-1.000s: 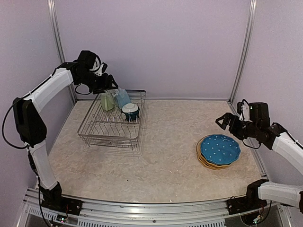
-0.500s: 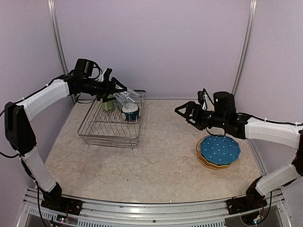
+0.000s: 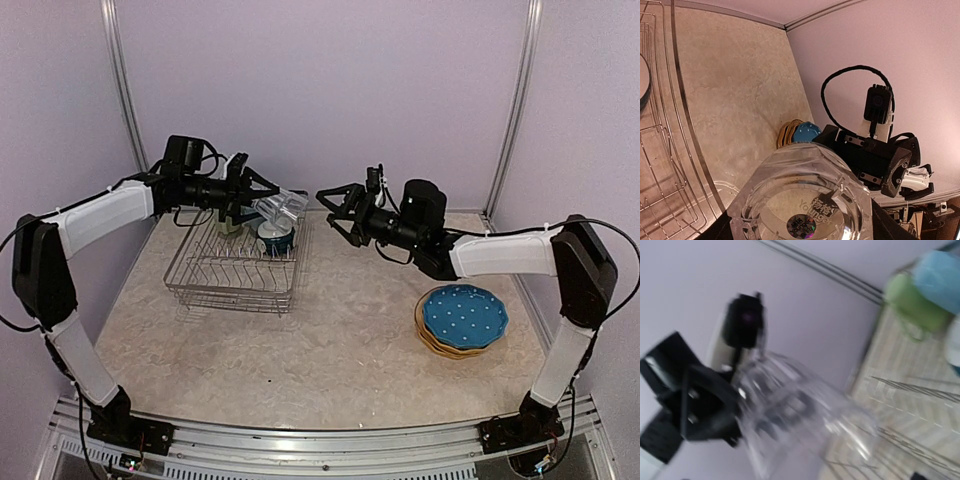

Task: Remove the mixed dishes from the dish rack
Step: Pass from the left arm to the right

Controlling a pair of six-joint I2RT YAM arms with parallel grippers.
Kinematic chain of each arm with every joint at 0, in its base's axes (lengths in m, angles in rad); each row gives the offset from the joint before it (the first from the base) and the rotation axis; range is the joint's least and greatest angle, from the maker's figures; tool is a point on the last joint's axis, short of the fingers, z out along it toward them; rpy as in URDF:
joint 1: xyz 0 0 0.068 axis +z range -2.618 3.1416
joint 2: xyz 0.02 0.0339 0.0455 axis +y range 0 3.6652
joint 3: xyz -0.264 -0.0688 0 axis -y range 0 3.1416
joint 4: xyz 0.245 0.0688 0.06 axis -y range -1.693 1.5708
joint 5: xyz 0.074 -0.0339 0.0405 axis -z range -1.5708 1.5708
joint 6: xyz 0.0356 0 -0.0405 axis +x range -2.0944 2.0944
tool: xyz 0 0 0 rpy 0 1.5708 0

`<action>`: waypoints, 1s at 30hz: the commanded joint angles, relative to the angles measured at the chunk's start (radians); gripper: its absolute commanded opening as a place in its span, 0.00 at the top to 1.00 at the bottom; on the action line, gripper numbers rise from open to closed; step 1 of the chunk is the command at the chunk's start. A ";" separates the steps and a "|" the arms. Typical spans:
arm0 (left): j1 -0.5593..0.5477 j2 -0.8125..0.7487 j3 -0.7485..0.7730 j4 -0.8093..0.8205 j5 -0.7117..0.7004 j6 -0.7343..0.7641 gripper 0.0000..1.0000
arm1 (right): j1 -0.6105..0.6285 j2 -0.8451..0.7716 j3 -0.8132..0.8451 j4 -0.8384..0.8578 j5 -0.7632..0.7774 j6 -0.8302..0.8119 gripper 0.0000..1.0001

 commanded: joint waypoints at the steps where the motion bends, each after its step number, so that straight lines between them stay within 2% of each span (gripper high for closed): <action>1: -0.025 0.007 -0.035 0.128 0.047 -0.046 0.69 | 0.020 0.068 0.048 0.159 -0.040 0.118 0.10; 5: -0.025 0.000 -0.050 0.149 0.030 -0.009 0.69 | 0.021 0.072 0.050 0.149 -0.026 0.127 0.19; 12: -0.017 0.027 -0.046 0.181 0.081 0.036 0.69 | 0.022 0.085 0.102 0.071 -0.076 0.077 0.25; 14: -0.019 0.032 -0.048 0.200 0.099 0.054 0.69 | 0.021 0.083 0.101 0.081 -0.094 0.087 0.30; 16: -0.019 0.033 -0.057 0.226 0.106 0.084 0.69 | 0.025 0.087 0.093 0.124 -0.117 0.133 0.34; 22: -0.041 0.012 -0.147 0.398 0.089 0.109 0.68 | 0.045 0.132 0.087 0.297 -0.136 0.296 0.34; 25: -0.065 0.009 -0.162 0.394 0.058 0.161 0.69 | 0.050 0.150 0.080 0.376 -0.127 0.356 0.39; 26: -0.071 0.006 -0.166 0.392 0.044 0.179 0.69 | 0.052 0.154 0.074 0.396 -0.122 0.375 0.41; 30: -0.077 -0.001 -0.178 0.400 0.023 0.188 0.70 | 0.054 0.156 0.048 0.472 -0.108 0.412 0.62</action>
